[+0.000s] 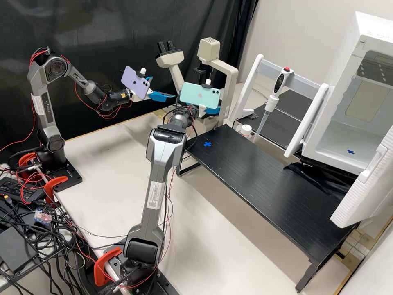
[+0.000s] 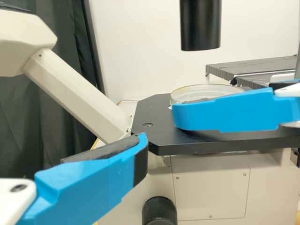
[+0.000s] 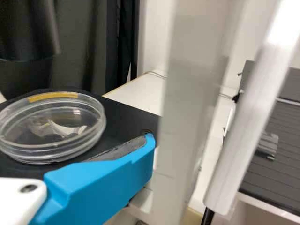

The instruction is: Move the petri dish to the bench

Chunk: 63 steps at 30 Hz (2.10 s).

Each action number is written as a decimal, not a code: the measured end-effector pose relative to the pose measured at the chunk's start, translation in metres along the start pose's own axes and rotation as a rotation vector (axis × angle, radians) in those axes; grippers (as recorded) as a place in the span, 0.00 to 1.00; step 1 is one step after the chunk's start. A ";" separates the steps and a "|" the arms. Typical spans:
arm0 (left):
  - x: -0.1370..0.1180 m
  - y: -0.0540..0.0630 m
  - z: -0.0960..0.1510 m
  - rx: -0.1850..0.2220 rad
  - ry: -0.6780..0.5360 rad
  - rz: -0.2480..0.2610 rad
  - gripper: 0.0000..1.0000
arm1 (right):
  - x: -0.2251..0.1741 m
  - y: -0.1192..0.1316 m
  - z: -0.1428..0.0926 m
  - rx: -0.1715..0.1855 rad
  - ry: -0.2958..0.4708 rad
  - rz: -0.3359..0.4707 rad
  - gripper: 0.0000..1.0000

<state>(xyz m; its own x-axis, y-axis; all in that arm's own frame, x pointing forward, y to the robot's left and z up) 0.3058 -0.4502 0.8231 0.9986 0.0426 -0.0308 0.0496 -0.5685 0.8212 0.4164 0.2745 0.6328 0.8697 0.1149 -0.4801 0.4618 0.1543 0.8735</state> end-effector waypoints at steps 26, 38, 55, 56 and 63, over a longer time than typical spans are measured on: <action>0.000 0.000 0.000 0.000 0.000 0.000 1.00 | 0.026 -0.016 -0.014 -0.042 -0.036 -0.024 0.00; 0.000 0.000 0.000 0.000 0.000 0.000 1.00 | 0.026 -0.016 -0.012 0.000 -0.023 -0.049 0.00; 0.000 0.000 0.000 0.000 0.000 0.000 1.00 | 0.028 -0.021 -0.002 0.002 -0.004 -0.102 0.00; 0.000 0.000 0.000 0.000 0.000 0.000 1.00 | 0.029 -0.020 -0.001 0.003 -0.005 -0.101 0.00; 0.000 0.000 0.000 0.000 0.000 0.000 1.00 | 0.029 -0.017 0.003 0.012 -0.014 -0.097 0.00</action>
<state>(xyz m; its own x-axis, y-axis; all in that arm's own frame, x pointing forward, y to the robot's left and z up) 0.3058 -0.4502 0.8231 0.9986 0.0426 -0.0308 0.0496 -0.5685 0.8212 0.4341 0.2727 0.6039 0.8231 0.0862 -0.5614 0.5459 0.1526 0.8238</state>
